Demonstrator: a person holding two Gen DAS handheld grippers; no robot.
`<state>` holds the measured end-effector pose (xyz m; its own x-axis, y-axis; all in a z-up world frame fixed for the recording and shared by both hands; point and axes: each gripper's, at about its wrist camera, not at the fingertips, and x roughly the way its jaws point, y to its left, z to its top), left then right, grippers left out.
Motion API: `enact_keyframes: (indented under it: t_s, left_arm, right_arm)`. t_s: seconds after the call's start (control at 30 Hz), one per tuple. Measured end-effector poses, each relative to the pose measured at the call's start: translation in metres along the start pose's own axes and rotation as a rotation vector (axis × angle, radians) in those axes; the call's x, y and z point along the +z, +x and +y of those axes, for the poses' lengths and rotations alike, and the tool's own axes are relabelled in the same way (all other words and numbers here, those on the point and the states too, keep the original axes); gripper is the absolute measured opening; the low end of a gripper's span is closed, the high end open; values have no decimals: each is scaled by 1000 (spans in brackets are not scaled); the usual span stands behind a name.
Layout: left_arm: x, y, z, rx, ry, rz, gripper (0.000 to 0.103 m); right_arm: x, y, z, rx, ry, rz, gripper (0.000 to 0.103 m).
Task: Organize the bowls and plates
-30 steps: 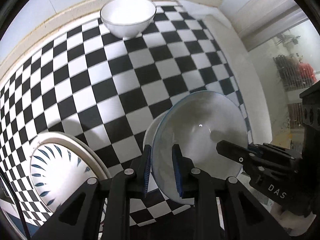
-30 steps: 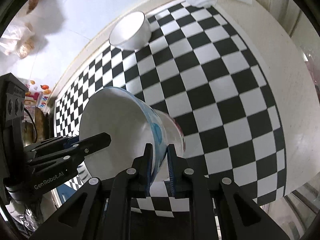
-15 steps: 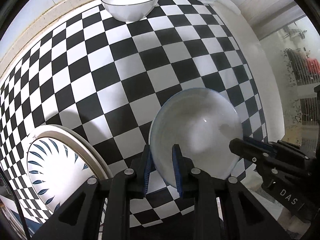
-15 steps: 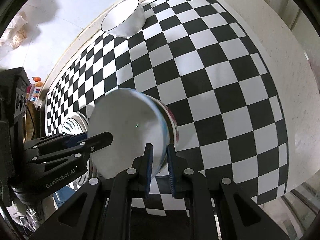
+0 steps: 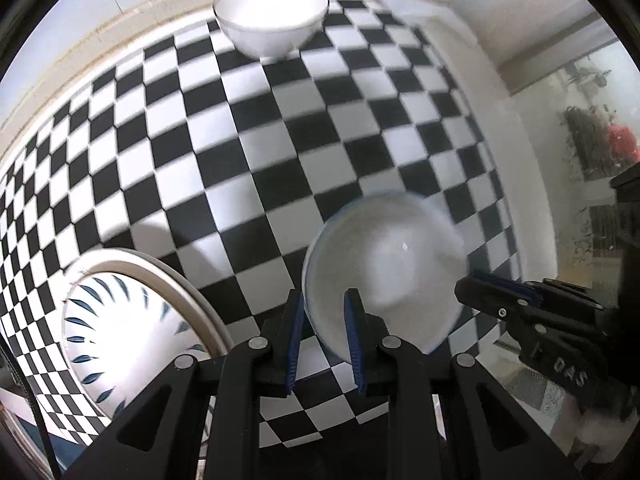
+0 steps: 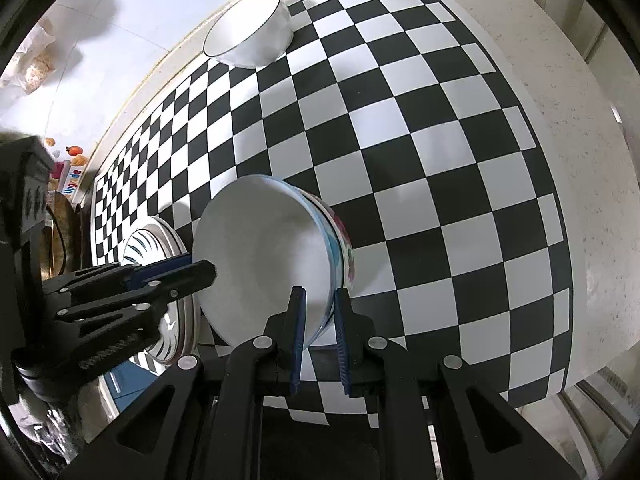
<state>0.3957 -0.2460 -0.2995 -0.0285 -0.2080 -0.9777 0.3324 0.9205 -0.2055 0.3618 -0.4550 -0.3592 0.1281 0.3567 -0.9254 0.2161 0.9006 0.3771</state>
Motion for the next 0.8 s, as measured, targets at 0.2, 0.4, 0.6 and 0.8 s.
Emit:
enact_keyframes:
  t_s: [0.2,0.4,0.6,0.8]
  left_arm:
    - [29,-53,19,-21,-62,-127,21]
    - [89,-60,59,-45,-189,-147,24]
    - [147,-34,86,-56,-261,-114,24]
    - [195,-3,102,-46,-284,-75,24]
  right_arm:
    - [24,-38,-2,52,3,-71,17]
    - [85,-55,5,74,-3,-119,30]
    - [163,-44,20,86,-17,-128,31]
    - [235,-6,32,65,-28,-88,31]
